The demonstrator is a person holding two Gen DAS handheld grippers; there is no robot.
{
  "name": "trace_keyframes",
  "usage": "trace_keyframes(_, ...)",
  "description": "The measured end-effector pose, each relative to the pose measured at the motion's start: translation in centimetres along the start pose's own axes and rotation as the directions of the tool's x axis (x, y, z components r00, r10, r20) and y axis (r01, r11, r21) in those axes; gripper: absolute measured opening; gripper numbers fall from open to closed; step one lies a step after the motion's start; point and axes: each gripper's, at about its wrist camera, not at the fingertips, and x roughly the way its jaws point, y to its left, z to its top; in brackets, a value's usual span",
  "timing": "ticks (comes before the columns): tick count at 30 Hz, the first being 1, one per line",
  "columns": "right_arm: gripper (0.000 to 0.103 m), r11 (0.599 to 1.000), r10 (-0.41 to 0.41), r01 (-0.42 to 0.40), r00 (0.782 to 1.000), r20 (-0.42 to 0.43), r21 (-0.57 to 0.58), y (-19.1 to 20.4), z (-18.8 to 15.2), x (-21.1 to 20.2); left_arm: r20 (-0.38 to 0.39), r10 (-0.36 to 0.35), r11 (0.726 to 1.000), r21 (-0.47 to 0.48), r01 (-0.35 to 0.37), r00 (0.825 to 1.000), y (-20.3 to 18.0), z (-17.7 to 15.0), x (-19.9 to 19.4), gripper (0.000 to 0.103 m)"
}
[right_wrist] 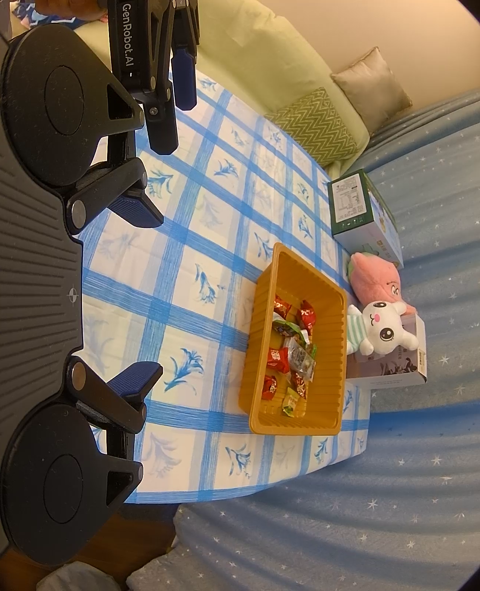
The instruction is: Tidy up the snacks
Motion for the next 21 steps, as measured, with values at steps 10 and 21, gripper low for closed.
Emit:
trace_keyframes(10, 0.079, 1.000, 0.000, 0.000, 1.000, -0.001, 0.002, -0.02, 0.03, 0.08, 0.000, -0.001, 1.000, 0.000, 0.001, 1.000, 0.02, 0.03, 0.10, 0.068)
trace_keyframes(21, 0.079, 1.000, 0.001, -0.001, 1.000, -0.003, 0.001, -0.02, 0.07, 0.11, 0.000, 0.000, 1.000, -0.001, 0.000, 1.000, 0.10, 0.21, 0.31, 0.068)
